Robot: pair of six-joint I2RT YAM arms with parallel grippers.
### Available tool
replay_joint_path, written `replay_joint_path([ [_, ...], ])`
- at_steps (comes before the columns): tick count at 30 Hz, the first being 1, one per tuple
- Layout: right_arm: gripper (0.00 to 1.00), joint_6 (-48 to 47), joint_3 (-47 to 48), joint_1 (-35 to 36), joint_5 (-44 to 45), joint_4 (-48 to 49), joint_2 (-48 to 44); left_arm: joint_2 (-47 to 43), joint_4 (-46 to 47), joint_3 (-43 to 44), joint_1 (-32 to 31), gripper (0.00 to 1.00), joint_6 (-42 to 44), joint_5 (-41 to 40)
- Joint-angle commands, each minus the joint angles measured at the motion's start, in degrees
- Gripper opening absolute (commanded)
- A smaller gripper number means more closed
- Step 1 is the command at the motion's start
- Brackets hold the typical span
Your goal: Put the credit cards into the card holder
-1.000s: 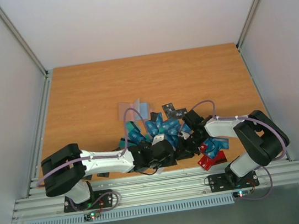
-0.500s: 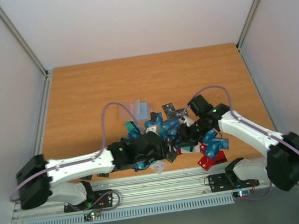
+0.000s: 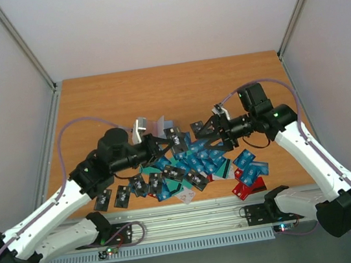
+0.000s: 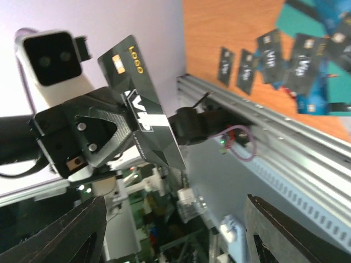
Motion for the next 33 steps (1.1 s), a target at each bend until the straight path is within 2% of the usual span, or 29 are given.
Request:
replay_joint_path([
  [1, 0.7, 10.9, 2.9, 0.3, -9.5, 9.3, 1.2, 3.9, 9.3, 5.0, 3.8, 0.0, -3.2, 16.0],
  [4, 0.7, 10.9, 5.4, 1.2, -9.8, 9.7, 2.7, 8.3, 14.0, 8.2, 4.8, 0.0, -4.9, 20.6],
  [7, 0.66, 11.6, 6.7, 1.3, -9.7, 10.4, 4.1, 12.9, 14.3, 12.5, 5.5, 0.0, -4.6, 24.2],
  [10, 0.55, 13.0, 8.3, 1.3, -9.9, 12.5, 5.4, 15.9, 13.6, 15.5, 6.4, 0.0, -3.4, 27.6],
  [14, 0.32, 13.1, 10.3, 1.3, -8.8, 12.3, 7.1, 17.3, 14.3, 16.4, 9.5, 0.0, -3.7, 30.6],
  [19, 0.21, 15.4, 10.5, 1.2, -7.7, 15.9, 8.8, 18.3, 17.1, 16.0, 13.2, 0.0, -4.9, 34.7],
  [24, 0.15, 17.0, 11.9, 1.2, -7.2, 19.5, 11.5, 20.0, 20.1, 15.8, 16.1, 0.0, -5.5, 38.4],
  [33, 0.16, 18.0, 14.1, 1.1, -4.8, 22.3, 15.2, 23.2, 27.5, 15.6, 19.5, 0.0, -10.0, 44.1],
])
